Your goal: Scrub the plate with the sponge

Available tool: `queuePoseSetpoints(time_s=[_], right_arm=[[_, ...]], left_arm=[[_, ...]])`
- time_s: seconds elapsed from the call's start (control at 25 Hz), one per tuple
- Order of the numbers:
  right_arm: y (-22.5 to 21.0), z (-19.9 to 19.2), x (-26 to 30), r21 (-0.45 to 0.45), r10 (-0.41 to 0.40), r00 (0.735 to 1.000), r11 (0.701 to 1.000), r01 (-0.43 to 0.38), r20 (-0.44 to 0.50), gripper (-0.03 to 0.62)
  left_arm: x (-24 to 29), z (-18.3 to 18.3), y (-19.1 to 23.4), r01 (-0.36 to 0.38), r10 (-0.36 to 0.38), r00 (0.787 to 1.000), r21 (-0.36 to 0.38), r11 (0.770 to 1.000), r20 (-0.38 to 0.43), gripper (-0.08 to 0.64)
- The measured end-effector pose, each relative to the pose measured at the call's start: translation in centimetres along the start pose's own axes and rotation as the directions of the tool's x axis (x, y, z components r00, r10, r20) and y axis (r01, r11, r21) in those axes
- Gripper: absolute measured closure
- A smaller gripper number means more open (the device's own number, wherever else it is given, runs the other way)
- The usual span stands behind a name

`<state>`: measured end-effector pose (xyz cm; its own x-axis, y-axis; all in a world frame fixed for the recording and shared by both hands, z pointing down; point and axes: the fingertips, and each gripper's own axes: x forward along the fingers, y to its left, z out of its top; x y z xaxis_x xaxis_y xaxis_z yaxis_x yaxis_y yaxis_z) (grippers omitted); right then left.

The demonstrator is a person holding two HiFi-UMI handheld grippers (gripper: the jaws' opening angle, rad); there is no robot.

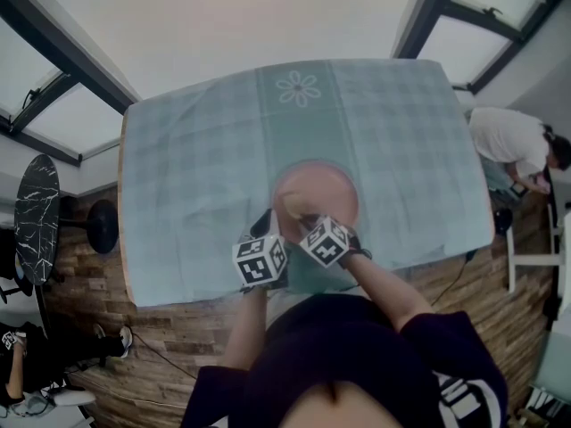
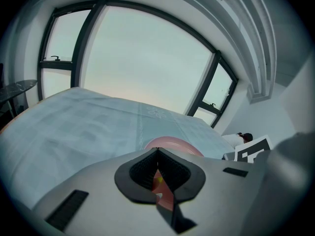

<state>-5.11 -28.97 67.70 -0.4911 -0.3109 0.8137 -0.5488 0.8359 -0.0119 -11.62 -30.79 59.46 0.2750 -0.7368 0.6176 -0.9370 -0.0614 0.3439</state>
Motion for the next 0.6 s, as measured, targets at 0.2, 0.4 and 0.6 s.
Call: queuePoseSetpoints(time_s=[0.2,0.4,0.6], right_arm=[[0.9,-0.8,-0.5,-0.014,0.017,1.000,1.000,-0.017,-0.024,0.557],[1.5,-1.4,-1.1,-0.031,0.020,0.999,0.999,-0.022,-0.042,0.557],[1.8,-2.3,-1.6,-0.050,0.013,0.998,0.999,-0.016,-0.068,0.557]], left_arm=[[-0.6,-0.5,-0.4,0.001,-0.001,1.000,0.004,1.000,0.001,0.551],[-1.1,-0.9,-0.8,0.009,-0.008,1.000,0.010,1.000,-0.001,0.551],[-1.3,-1.4,-1.4,0.021,-0.021,1.000,0.014,1.000,0.000,0.551]])
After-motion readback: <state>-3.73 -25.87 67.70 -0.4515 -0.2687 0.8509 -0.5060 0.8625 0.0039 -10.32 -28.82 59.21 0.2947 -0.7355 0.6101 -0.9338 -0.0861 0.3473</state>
